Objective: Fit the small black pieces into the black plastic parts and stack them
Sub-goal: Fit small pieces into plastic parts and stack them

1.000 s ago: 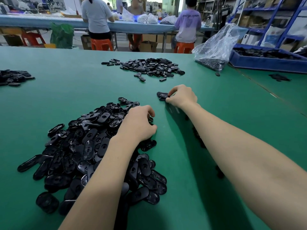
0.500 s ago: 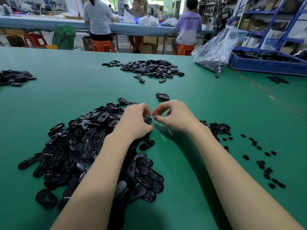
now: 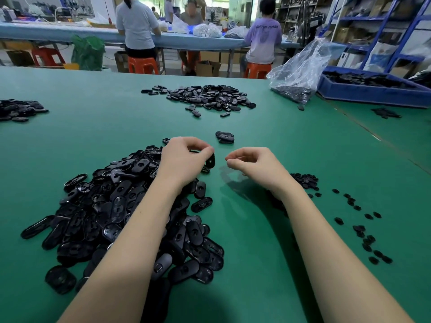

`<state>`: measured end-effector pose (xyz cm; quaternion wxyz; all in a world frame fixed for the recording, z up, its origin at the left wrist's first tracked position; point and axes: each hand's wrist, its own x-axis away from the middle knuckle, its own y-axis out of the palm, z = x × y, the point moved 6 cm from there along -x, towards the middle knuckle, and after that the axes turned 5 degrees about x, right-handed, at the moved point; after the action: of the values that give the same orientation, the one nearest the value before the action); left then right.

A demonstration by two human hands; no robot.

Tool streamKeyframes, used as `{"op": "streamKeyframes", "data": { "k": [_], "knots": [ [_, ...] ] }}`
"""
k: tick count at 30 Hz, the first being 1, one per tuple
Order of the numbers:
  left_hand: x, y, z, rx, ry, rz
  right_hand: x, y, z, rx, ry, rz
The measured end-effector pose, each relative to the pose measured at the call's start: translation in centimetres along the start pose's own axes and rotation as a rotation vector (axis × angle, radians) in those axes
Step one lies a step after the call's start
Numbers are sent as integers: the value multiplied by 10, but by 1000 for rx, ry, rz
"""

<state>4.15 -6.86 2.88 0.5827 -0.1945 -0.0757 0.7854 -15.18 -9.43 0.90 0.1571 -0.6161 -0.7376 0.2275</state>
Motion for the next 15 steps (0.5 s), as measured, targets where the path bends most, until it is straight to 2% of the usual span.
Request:
{"op": "streamKeyframes", "data": {
  "k": [3,7,10,15],
  "knots": [
    [3,9,-9,296,-164,-43,5,5,-4,-110,18,-117],
    [4,16,-13,369,-214,-70,7,3,-2,-111,59,-133],
    [4,16,-13,346,-184,-67,7,1,-1,-111,72,-116],
    [6,15,-4,97,-35,-73,3,-7,4,-99,76,-39]
  ]
}}
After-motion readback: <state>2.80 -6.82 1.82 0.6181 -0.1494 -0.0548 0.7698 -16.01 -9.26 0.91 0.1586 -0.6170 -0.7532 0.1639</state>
